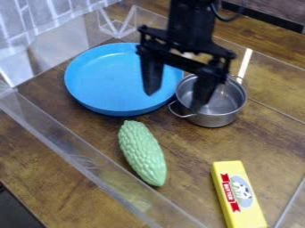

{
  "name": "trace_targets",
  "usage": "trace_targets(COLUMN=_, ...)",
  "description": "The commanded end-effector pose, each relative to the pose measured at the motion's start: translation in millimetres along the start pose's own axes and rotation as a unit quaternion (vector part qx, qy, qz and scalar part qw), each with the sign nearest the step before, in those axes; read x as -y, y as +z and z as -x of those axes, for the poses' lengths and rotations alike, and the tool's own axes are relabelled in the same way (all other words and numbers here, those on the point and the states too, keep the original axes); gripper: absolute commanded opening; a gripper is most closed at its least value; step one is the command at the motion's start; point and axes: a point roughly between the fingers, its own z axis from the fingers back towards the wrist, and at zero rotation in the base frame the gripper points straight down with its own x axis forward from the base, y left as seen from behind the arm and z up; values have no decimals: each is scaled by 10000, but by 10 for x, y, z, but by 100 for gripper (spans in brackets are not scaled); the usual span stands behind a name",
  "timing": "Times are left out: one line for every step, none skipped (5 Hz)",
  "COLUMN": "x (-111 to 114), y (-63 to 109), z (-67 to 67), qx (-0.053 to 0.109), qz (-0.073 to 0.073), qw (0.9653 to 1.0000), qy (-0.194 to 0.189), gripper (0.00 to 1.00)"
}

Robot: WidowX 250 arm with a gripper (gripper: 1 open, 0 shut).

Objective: Put the yellow brick in the blue tray

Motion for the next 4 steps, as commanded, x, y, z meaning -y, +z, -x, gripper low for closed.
trace_targets(x=174, y=96, z=19, qx=336, qz=61, qw=9994, qy=21, gripper=100)
trace_targets(x=309, y=40, z=48, qx=375, qz=97, qw=9992, qy=56, gripper=100)
trace_targets(x=367, y=-45, z=14, qx=409, qz=115, qw=9990, qy=133, gripper=100)
trace_targets(x=395, y=-111, z=-15, qx=421, qz=126, qw=9989, qy=172, gripper=100)
